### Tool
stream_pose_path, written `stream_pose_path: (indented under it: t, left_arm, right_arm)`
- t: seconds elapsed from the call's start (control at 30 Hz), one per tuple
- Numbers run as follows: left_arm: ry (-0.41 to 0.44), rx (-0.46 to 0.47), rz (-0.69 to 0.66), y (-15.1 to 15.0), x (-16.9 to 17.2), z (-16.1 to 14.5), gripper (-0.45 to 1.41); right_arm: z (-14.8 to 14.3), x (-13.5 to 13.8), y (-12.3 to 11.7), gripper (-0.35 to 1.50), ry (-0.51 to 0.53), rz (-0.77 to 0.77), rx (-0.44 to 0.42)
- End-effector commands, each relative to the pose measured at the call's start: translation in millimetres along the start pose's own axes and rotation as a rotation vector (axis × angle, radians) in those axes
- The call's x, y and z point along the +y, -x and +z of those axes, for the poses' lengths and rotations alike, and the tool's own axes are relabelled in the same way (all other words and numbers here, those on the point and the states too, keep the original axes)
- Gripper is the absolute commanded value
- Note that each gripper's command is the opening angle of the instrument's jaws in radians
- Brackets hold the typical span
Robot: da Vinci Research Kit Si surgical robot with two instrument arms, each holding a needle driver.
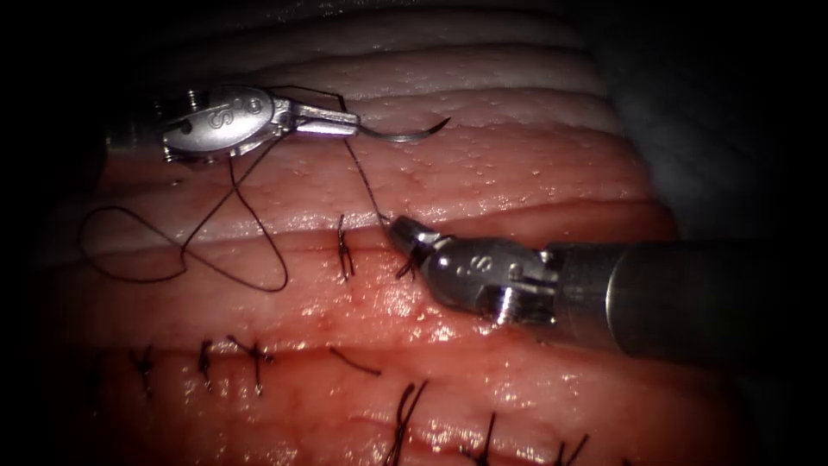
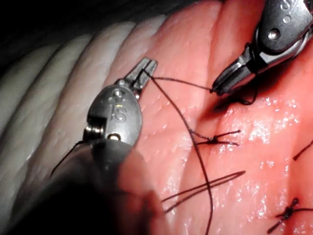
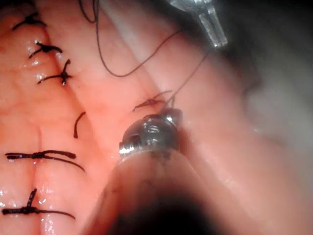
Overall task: Wound Closure
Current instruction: Pull downward on tail end with right hand and upward on working end with left hand to tighten knot
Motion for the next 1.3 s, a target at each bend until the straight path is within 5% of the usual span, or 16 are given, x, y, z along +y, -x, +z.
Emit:
stream_pose_path:
  t: [0.03, 0.73, 1.03, 1.3]
  left_arm:
    - [-0.004, 0.0, 0.0, 0.4, -0.8, 0.8, -0.45]
    - [-0.042, -0.034, -0.028, 4.8, -10.7, 3.1, -0.45]
    - [-0.098, -0.054, -0.039, 6.9, -13.6, 4.8, -0.45]
    - [-0.194, -0.089, -0.044, 7.9, -16.9, 5.8, -0.45]
  right_arm:
    - [0.7, -0.7, 0.5, -0.35, -0.013, 0.01, -0.007]
    - [-1.1, -3.1, 3.2, -0.35, -0.098, 0.034, -0.05]
    - [-2.4, -2.8, 3.3, -0.35, -0.073, 0.04, 0.036]
    - [-2.4, -2.7, 3.5, -0.35, -0.149, -0.164, 0.181]
